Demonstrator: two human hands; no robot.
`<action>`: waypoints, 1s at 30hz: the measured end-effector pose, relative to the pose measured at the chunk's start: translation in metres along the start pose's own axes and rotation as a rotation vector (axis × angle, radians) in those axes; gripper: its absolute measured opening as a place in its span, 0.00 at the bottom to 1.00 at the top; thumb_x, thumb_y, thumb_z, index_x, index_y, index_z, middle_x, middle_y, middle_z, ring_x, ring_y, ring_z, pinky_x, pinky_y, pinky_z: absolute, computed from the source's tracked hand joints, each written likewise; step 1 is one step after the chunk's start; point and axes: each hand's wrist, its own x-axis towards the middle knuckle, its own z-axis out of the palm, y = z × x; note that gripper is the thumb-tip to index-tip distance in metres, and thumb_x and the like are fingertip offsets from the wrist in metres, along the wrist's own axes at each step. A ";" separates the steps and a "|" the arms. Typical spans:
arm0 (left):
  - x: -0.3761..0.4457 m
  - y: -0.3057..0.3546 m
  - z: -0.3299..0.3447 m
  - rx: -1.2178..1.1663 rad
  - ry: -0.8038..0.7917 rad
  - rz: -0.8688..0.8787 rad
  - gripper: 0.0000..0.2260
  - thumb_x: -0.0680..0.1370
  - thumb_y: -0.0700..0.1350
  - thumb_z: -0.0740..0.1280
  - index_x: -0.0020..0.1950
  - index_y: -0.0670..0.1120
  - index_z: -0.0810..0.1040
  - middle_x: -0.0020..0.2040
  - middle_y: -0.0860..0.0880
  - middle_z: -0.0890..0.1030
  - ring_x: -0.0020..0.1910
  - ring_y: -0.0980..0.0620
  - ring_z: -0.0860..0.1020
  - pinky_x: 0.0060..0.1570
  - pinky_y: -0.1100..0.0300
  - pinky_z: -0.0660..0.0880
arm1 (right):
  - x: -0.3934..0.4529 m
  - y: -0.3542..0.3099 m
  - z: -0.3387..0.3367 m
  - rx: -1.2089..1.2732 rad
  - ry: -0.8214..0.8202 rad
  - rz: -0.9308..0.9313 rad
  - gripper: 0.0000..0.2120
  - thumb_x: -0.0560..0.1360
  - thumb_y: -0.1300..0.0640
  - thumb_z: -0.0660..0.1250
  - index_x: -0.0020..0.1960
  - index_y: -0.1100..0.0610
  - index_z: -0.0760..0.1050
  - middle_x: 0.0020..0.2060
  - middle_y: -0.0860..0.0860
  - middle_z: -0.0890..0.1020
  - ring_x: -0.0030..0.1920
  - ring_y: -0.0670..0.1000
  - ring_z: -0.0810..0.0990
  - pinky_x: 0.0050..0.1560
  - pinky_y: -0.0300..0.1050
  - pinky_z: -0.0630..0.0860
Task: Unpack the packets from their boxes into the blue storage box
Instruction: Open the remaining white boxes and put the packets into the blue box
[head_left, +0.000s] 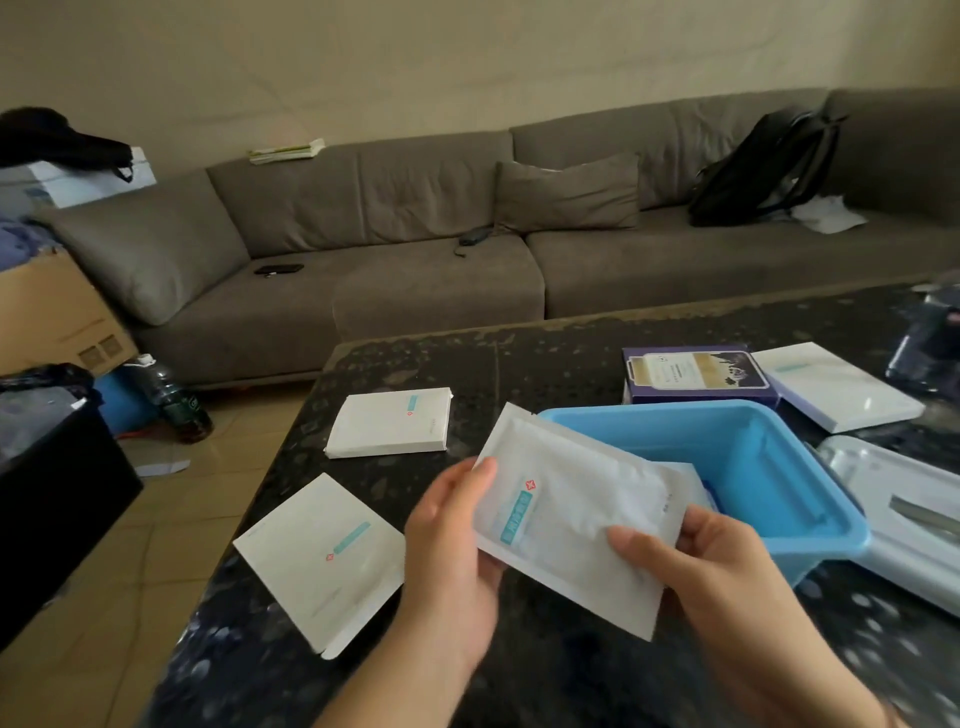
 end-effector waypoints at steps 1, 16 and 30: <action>0.006 0.006 -0.002 0.059 -0.029 0.012 0.08 0.75 0.43 0.71 0.54 0.46 0.81 0.49 0.42 0.85 0.46 0.47 0.83 0.43 0.53 0.78 | 0.002 -0.004 -0.005 -0.019 -0.002 -0.010 0.10 0.72 0.64 0.71 0.53 0.60 0.81 0.43 0.56 0.87 0.44 0.56 0.86 0.46 0.52 0.81; 0.086 0.010 0.061 1.516 -0.234 0.611 0.04 0.78 0.47 0.69 0.49 0.57 0.80 0.46 0.58 0.82 0.49 0.57 0.76 0.56 0.54 0.69 | 0.091 -0.035 -0.082 -0.595 0.070 0.165 0.30 0.71 0.58 0.76 0.68 0.48 0.67 0.51 0.56 0.83 0.45 0.56 0.85 0.48 0.56 0.83; 0.085 0.000 0.072 2.034 -0.202 0.726 0.04 0.77 0.45 0.70 0.49 0.54 0.80 0.45 0.52 0.78 0.53 0.50 0.70 0.55 0.49 0.63 | 0.089 -0.033 -0.081 -1.268 -0.212 0.086 0.44 0.68 0.41 0.75 0.76 0.46 0.55 0.42 0.39 0.71 0.46 0.44 0.75 0.55 0.42 0.73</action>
